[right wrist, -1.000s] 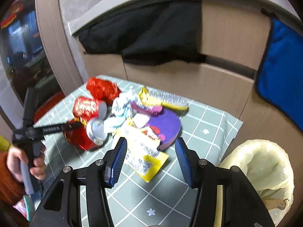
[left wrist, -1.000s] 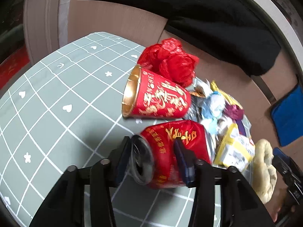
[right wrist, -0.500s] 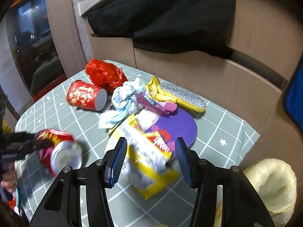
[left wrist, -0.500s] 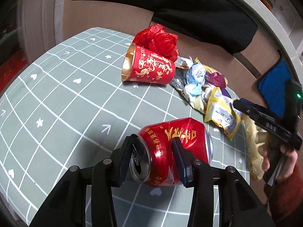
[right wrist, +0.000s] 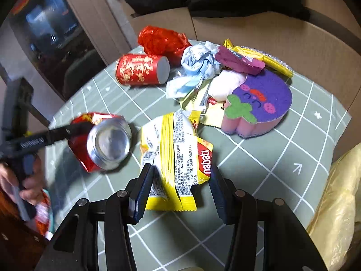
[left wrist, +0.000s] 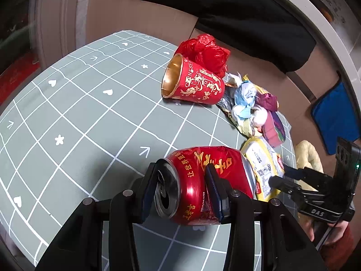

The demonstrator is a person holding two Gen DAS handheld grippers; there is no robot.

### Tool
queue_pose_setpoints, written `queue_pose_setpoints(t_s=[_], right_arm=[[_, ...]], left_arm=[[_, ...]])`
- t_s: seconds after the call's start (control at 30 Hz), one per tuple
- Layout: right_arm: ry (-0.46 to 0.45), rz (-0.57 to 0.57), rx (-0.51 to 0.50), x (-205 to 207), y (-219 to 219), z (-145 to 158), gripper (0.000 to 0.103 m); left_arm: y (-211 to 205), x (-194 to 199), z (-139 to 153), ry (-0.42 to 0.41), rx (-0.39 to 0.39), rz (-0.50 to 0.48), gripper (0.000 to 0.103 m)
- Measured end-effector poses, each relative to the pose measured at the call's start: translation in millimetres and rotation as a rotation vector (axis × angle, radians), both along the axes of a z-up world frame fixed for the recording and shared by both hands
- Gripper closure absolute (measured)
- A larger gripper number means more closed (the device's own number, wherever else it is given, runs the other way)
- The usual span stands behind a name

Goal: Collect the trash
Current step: 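Hold the red can in the left gripper while the right gripper grasps the yellow wrapper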

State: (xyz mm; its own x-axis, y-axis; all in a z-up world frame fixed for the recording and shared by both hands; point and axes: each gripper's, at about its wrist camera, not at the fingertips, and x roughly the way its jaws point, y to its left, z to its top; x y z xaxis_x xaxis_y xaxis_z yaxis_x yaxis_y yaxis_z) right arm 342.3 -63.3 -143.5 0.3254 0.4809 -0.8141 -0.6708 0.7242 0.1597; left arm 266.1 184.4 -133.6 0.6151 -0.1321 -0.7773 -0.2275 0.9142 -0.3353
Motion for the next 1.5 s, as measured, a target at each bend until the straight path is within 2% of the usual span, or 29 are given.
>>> queue_pose_setpoints(t_s=[0.2,0.33,0.43,0.53,0.67,0.9,1.0,1.1,1.17,1.33,1.5], right_arm=[[-0.119,-0.021,-0.032,3.6,15.8,9.6,0.054],[-0.154,-0.041,-0.022,6.7,20.5,17.7,0.054],[-0.134,-0.014,0.005,6.9,26.5,18.2,0.054],[-0.112,0.007,-0.022,9.5,39.7,7.2,0.054],[-0.088,-0.001,-0.039,19.6,48.9,-8.8,0.053],[-0.043,-0.006,-0.052,23.8,52.9,-12.4,0.053],[-0.051,0.025,-0.059,18.3,51.9,-12.7,0.053],[-0.025,0.027,-0.04,16.0,43.4,-10.9,0.063],[0.003,0.01,0.002,15.1,34.4,-5.9,0.078],[-0.123,0.0,0.011,-7.0,21.7,20.9,0.079],[-0.225,-0.02,0.057,-27.6,4.7,59.4,0.079]], left_arm=[[1.2,-5.7,1.1,0.004,0.0,0.003,0.059],[8.0,-10.7,3.3,0.006,0.026,0.024,0.059],[16.2,-13.6,2.2,0.001,0.014,0.038,0.059],[20.4,-14.8,0.6,0.003,-0.013,0.046,0.059],[17.8,-17.8,1.1,-0.002,-0.002,0.041,0.058],[18.0,-18.2,0.6,-0.005,-0.009,0.046,0.058],[18.0,-18.6,0.3,-0.006,-0.009,0.052,0.056],[17.0,-20.0,0.1,-0.008,-0.015,0.061,0.057],[13.0,-20.4,2.2,-0.008,0.003,0.061,0.059],[4.1,-23.9,16.8,-0.059,0.052,0.059,0.059],[-9.2,-25.1,47.2,-0.141,0.079,0.048,0.059]])
